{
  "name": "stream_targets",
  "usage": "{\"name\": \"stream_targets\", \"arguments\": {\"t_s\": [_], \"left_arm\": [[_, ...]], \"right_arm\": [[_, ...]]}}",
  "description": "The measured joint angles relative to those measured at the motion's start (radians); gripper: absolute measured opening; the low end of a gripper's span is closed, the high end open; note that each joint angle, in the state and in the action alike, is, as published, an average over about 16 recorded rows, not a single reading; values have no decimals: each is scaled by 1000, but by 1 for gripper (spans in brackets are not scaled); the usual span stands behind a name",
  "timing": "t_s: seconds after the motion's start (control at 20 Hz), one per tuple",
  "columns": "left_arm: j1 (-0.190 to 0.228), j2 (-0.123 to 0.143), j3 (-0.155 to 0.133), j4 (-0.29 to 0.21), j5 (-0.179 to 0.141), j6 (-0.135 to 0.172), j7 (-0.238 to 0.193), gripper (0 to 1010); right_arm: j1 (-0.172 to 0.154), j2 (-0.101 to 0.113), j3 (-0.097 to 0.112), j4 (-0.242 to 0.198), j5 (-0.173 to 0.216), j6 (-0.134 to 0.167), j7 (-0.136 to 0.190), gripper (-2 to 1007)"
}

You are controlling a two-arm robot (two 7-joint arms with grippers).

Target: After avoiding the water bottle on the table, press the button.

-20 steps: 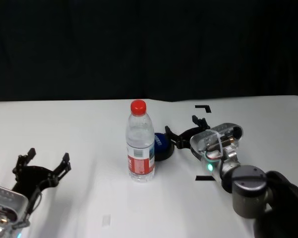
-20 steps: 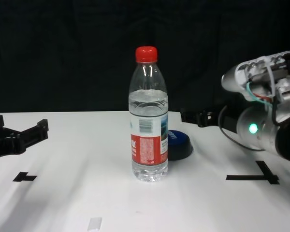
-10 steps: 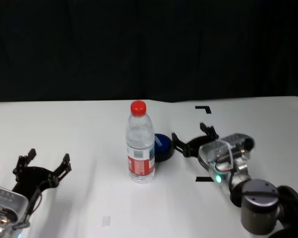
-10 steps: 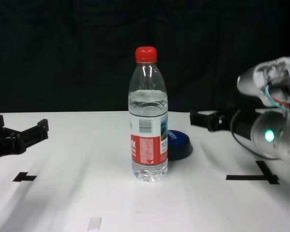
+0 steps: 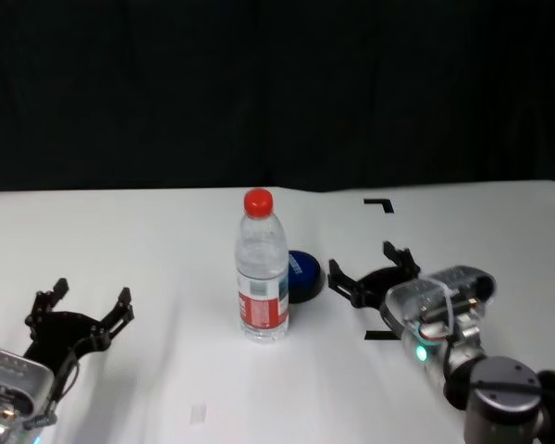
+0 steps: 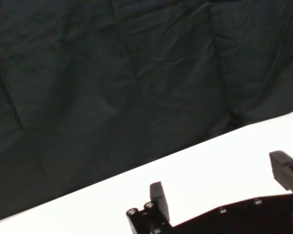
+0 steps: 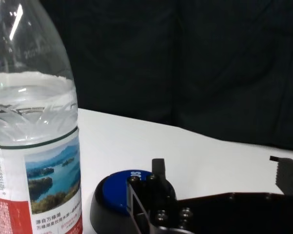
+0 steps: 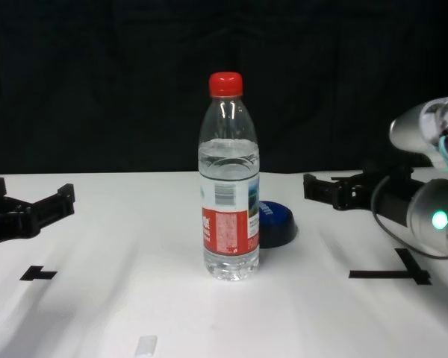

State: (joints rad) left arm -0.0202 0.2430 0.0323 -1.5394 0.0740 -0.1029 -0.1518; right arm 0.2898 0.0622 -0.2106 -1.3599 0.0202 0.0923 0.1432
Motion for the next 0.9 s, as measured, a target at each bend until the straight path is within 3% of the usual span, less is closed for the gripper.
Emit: {"name": "stream_targets", "arguments": {"t_s": [0.45,0.9], "left_arm": [[0,0,0,0,0,0,0,1009],[0,0,0,0,0,0,0,1009]], "right_arm": [[-76,13,1,-87,17,30,5,1002],[-105,19,-1,-115,25,41,8,1002]]}}
